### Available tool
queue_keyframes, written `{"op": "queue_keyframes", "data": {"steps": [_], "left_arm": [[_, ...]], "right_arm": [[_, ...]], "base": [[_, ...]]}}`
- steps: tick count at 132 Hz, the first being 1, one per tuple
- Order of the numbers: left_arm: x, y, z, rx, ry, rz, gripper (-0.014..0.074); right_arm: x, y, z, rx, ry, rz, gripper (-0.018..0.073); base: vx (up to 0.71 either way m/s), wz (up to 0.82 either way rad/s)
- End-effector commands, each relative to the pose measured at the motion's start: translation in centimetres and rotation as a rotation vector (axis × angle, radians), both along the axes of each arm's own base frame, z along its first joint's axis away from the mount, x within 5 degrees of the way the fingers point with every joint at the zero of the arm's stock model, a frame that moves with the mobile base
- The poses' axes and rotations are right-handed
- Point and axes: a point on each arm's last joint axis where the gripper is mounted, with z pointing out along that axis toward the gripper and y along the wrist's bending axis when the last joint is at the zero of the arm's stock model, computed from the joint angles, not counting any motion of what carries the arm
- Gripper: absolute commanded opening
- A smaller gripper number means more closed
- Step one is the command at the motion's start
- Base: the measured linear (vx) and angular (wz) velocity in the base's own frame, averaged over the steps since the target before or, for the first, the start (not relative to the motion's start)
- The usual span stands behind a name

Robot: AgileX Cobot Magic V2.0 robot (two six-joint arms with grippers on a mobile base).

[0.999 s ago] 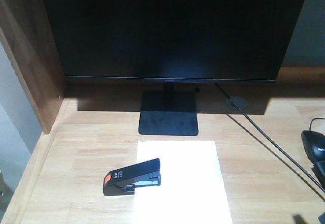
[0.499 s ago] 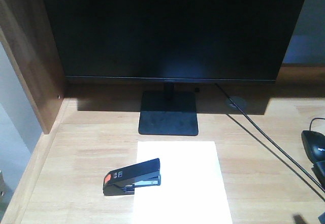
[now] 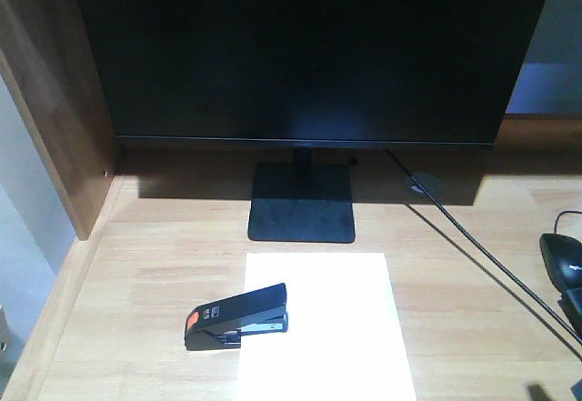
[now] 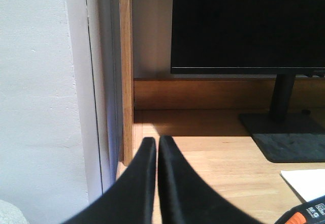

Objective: Grab stapler and paper to desk for stapling

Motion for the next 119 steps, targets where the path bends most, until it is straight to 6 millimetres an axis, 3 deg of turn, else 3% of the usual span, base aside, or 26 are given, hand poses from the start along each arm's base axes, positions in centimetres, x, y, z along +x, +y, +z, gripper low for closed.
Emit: {"op": "queue_keyframes", "data": {"steps": [1, 35, 119], "left_arm": [[-0.1, 0.1, 0.3, -0.018, -0.074, 0.009, -0.0006], [-0.1, 0.1, 0.3, -0.018, -0.074, 0.009, -0.0006], [-0.1, 0.1, 0.4, -0.018, -0.075, 0.009, -0.0006]], "right_arm": [[0.0, 0.0, 0.7, -0.001, -0.015, -0.004, -0.0006], [0.2, -0.3, -0.8, 0.053, 0.010, -0.028, -0.0006], [0.1, -1.0, -1.2, 0.034, 0.034, -0.113, -0.0006]], "base": [[0.00, 0.00], [0.00, 0.00], [0.00, 0.00]]}}
